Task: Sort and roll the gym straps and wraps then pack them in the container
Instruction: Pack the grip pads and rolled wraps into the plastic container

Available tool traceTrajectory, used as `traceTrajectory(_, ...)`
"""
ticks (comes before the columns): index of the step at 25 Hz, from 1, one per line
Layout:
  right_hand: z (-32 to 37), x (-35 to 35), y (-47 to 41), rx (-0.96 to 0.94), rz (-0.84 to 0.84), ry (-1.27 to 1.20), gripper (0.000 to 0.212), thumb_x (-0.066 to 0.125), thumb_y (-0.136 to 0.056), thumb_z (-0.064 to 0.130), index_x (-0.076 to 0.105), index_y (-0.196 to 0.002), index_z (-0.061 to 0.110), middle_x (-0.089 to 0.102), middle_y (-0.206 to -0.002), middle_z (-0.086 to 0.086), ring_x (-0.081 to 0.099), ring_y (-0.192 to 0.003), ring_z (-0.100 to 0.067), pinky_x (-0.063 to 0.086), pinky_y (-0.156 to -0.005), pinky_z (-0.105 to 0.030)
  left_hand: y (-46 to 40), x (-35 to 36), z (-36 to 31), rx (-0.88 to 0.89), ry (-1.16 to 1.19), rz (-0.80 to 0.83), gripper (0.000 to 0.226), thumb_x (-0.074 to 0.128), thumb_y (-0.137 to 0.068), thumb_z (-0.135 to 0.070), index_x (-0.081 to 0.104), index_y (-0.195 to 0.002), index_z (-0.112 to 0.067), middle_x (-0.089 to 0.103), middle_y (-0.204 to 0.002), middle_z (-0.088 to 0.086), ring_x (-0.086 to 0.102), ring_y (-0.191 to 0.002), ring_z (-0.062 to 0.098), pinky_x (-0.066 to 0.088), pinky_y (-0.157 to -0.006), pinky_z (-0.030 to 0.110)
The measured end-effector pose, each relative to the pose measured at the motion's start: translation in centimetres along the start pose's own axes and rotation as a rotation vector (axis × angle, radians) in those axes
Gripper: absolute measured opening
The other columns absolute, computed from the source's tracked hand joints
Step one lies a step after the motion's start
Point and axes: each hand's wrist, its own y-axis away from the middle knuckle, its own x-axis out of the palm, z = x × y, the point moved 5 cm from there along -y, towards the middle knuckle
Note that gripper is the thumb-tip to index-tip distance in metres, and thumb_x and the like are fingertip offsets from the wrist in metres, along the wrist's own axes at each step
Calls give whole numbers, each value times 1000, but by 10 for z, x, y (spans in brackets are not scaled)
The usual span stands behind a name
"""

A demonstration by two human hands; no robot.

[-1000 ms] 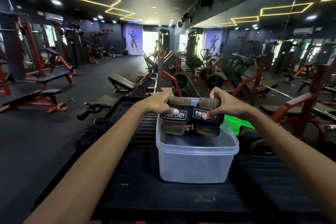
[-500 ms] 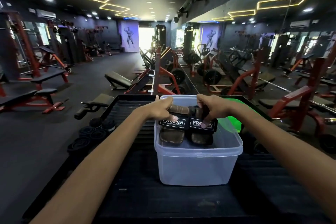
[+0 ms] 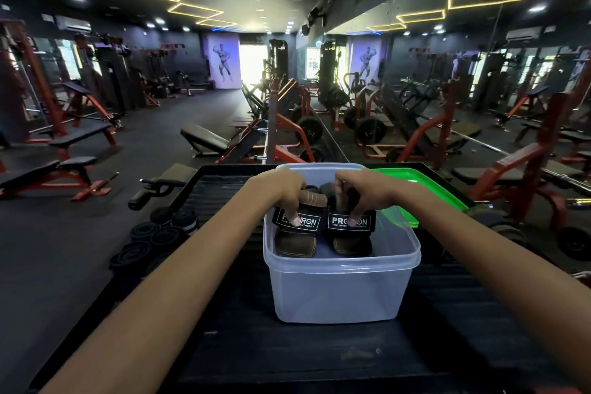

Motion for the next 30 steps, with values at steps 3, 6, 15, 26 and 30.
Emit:
traceTrajectory(3,1,-1,2,5,13,22,61,91,-58,15,46,-99,16,56,-98,1,50,-91,-21,34,-68,-28,-2,-2,-10,-75,-179,59,76,85,-70,-25,39,-130,-15,53,-131,7,49,-123,31,28,-109,57)
traceTrajectory(6,4,3,1,18,86,116,71,91,-58,18,47,-113,12,58,-112,-1,52,-103,-23,40,-78,-30,-8,2,-18,1,-269,104,82,85,-69,-21,37,-136,-15,52,-134,6,49,-123,28,37,-105,44)
traceTrajectory(15,3,8,6,28,64,210,71,89,-62,22,51,-122,21,61,-121,-2,55,-114,-24,34,-77,-24,2,13,2,193,-53,-52,49,70,-85,-16,40,-121,-5,55,-124,13,52,-103,25,32,-78,28)
traceTrajectory(26,2,15,1,56,108,309,74,87,-64,31,48,-125,17,59,-125,-2,54,-115,-26,41,-84,-31,-10,30,-15,-120,-618,90,79,41,-92,-62,26,-146,-7,30,-148,14,18,-142,33,5,-114,60)
traceTrajectory(30,5,11,1,-2,-13,300,83,92,-53,32,41,-116,13,48,-125,-7,44,-119,-26,39,-91,-32,-6,27,-7,-23,-532,17,91,44,-87,-68,15,-150,-9,23,-152,15,17,-143,32,3,-115,62)
